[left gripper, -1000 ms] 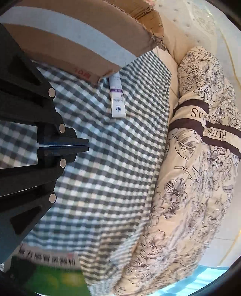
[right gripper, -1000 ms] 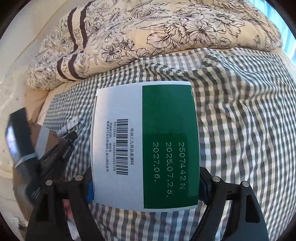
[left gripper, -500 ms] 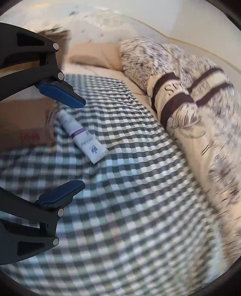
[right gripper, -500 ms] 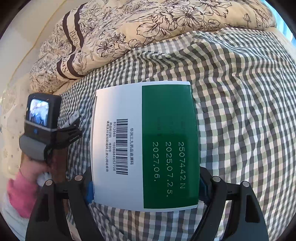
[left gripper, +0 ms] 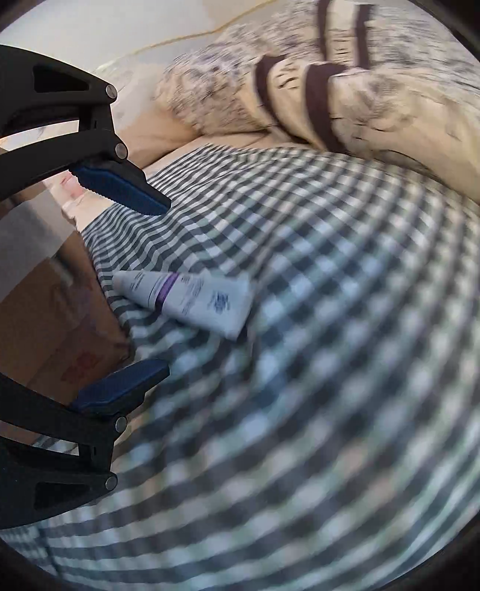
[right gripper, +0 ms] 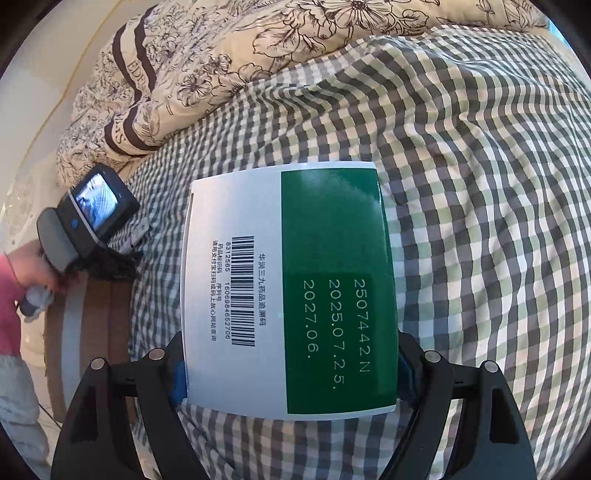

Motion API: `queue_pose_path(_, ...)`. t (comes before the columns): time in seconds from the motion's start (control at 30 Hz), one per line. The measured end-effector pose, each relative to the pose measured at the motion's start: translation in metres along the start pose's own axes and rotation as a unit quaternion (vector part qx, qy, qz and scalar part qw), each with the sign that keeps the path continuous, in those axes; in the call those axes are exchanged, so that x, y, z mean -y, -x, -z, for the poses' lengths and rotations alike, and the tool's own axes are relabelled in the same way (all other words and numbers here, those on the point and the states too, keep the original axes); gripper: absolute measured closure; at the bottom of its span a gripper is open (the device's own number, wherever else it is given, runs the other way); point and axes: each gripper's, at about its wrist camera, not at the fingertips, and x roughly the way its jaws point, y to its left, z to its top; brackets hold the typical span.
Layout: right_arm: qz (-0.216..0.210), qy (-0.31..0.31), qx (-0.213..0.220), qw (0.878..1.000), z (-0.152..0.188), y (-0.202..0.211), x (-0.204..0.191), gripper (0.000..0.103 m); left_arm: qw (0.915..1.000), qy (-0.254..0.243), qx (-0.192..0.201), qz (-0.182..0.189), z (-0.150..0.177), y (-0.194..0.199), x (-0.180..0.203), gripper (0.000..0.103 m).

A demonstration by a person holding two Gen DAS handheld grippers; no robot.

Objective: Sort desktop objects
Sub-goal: 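Close the left tool on the white ointment tube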

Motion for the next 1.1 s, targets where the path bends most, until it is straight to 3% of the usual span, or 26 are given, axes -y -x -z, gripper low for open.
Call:
queue_pose_path(0.07,0.000,-0.002,-0.001,1.000,-0.002,-0.002,0.001,0.022,0.9997,0.016,-0.005,0.020,-0.003,-0.005,-0.005,0.020)
queue_pose_path(0.27,0.003,0.002,0.000,1.000,-0.009,-0.006,-0.004,0.022,0.9988,0.024,-0.029,0.030,-0.008,-0.015,-0.007,0.014)
queue_pose_path(0.33,0.006,0.005,0.000,1.000,-0.008,-0.006,-0.006,0.021,0.9961,0.041,-0.031,0.072,-0.007,-0.016,-0.011,0.035)
queue_pose_path(0.37,0.006,0.006,-0.002,1.000,-0.007,-0.007,-0.007,0.021,0.9919,0.048,-0.031,0.113,-0.007,-0.015,-0.014,0.070)
queue_pose_path(0.4,0.005,0.006,-0.002,1.000,-0.007,-0.008,-0.007,0.021,0.9897,0.056,-0.027,0.129,-0.006,-0.014,-0.018,0.079)
queue_pose_path(0.47,0.005,0.004,-0.002,1.000,-0.007,-0.008,-0.007,0.021,0.9911,0.070,-0.026,0.110,-0.005,-0.014,-0.024,0.086)
queue_pose_path(0.63,0.002,0.010,-0.006,1.000,0.000,-0.006,-0.012,0.021,0.9940,0.077,-0.010,0.078,0.001,-0.006,-0.024,0.093)
queue_pose_path(0.77,-0.002,0.012,-0.008,1.000,0.004,-0.003,-0.014,0.021,0.9924,0.097,0.049,0.058,0.003,0.031,-0.028,0.097)
queue_pose_path(1.1,-0.012,0.024,0.019,0.999,0.014,0.032,-0.027,0.021,0.9648,0.193,0.153,0.092,0.035,0.092,-0.058,0.097)
